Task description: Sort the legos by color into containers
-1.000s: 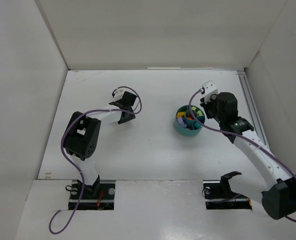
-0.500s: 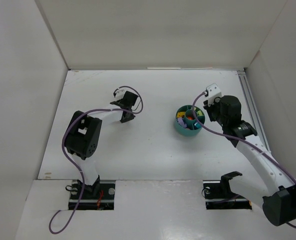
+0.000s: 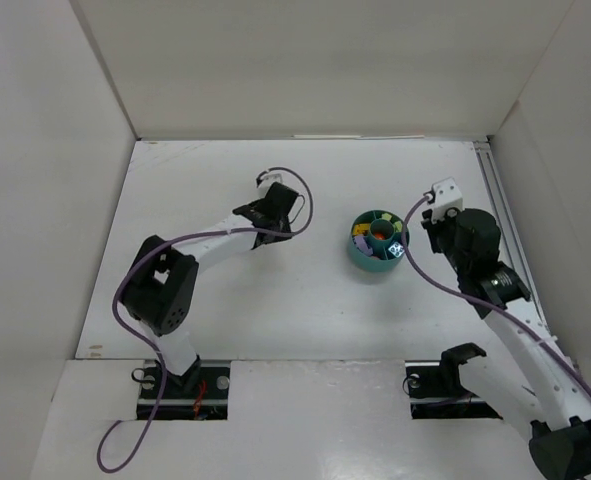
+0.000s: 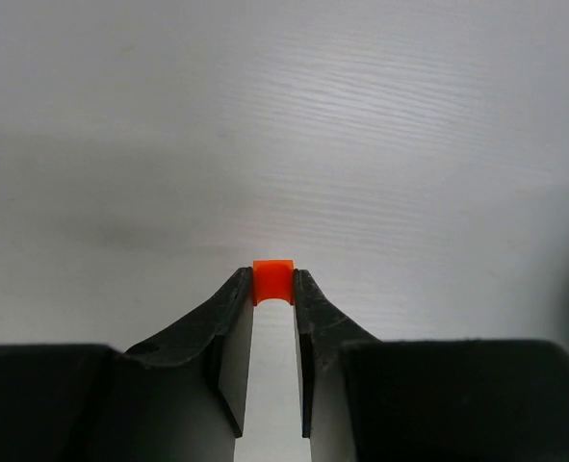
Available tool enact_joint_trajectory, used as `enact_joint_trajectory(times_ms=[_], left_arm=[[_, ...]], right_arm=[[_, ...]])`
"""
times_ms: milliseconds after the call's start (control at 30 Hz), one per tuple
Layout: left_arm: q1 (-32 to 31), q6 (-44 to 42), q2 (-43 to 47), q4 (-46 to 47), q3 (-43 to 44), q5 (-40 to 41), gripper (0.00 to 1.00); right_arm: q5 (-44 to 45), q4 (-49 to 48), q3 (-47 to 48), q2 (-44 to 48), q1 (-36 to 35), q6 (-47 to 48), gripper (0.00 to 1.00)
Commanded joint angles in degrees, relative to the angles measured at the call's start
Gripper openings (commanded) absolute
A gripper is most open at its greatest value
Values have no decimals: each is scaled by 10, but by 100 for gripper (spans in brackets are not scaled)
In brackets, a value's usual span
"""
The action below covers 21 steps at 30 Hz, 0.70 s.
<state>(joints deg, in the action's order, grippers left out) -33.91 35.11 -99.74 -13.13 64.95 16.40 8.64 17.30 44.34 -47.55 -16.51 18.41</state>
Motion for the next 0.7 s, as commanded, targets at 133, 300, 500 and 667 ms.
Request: enact_joint_trajectory(times_ms=[133, 300, 500, 667], left_arm=[[-91, -83, 70, 120, 96, -119, 7], [-141, -118, 18, 140, 183, -125, 10], [-174, -130, -81, 108, 293, -156, 10], [-204, -136, -118, 85, 343, -151, 10]], right_arm=[[172, 25, -42, 130, 14, -88, 31], [207, 41, -74, 237, 19, -116, 36], [247, 53, -94, 305, 19, -128, 41], [259, 59, -94, 324, 19, -139, 46]])
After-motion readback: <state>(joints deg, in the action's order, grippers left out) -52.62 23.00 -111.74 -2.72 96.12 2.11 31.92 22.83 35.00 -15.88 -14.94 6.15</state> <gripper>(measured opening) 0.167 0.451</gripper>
